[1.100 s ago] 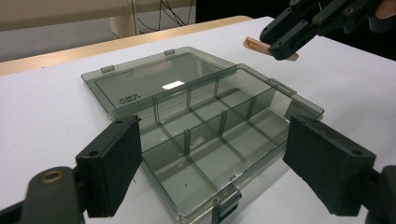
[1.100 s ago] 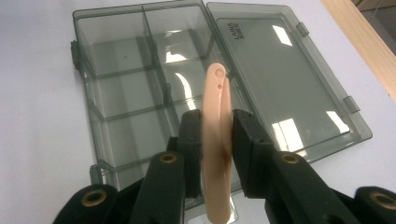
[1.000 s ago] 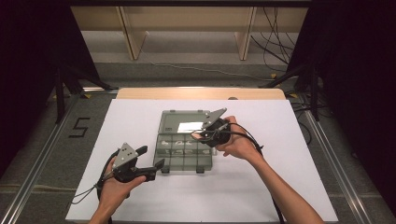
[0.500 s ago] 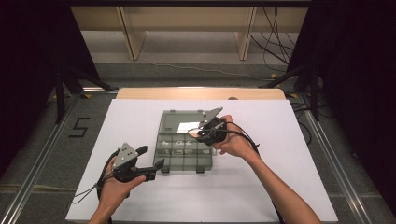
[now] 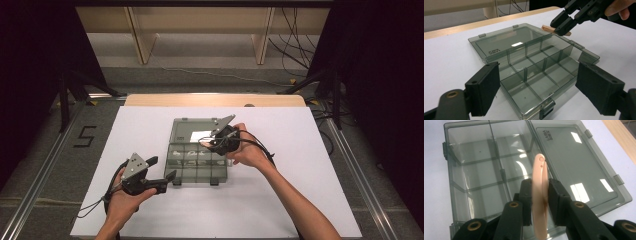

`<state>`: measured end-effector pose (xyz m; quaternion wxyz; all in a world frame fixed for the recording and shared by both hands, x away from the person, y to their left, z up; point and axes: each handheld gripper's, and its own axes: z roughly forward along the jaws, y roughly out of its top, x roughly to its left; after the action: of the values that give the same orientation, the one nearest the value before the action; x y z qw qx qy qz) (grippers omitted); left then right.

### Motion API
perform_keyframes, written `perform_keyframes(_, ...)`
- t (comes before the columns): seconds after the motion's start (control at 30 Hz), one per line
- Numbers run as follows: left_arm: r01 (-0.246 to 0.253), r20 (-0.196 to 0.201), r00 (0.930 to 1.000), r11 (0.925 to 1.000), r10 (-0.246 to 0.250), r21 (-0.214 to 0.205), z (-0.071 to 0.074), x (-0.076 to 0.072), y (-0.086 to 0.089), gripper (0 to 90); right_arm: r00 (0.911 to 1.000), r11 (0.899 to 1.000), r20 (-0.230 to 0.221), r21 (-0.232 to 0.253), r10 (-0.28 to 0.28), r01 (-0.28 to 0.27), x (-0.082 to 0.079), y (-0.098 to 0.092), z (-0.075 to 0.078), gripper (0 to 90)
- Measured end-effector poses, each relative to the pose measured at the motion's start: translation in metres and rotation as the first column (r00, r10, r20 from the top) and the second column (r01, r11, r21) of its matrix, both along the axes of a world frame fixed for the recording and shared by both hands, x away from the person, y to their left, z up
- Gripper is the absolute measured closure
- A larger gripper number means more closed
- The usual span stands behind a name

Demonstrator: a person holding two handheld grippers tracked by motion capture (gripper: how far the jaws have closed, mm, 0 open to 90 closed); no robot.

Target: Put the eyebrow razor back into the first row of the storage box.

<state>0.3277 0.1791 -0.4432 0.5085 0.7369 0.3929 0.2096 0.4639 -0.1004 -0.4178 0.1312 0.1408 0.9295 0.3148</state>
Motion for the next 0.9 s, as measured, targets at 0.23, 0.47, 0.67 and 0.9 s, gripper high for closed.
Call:
perform_keyframes(0.23, 0.0, -0.002, 1.0, 1.0, 0.0, 0.004, 0.0, 0.0, 0.0, 18.7, 1.0, 1.0, -0.005, -0.001, 0.004, -0.004, 0.002, 0.005, -0.003, 74.4)
perform_keyframes(0.47, 0.001, -0.002, 1.0, 1.0, -0.001, 0.004, -0.001, 0.001, -0.001, 18.8, 0.9999, 1.0, -0.015, -0.018, 0.006, -0.006, 0.005, 0.012, -0.009, 74.4)
perform_keyframes(0.67, -0.002, -0.009, 1.0, 1.0, 0.002, -0.003, -0.001, 0.0, -0.001, 18.8, 0.9997, 1.0, -0.026, -0.025, 0.003, -0.003, 0.007, 0.014, -0.013, 74.3)
perform_keyframes(0.9, -0.002, -0.015, 0.9999, 1.0, 0.002, 0.004, -0.001, 0.001, -0.001, 18.9, 0.9992, 1.0, -0.04, -0.02, -0.002, 0.001, 0.01, 0.014, -0.016, 74.0)
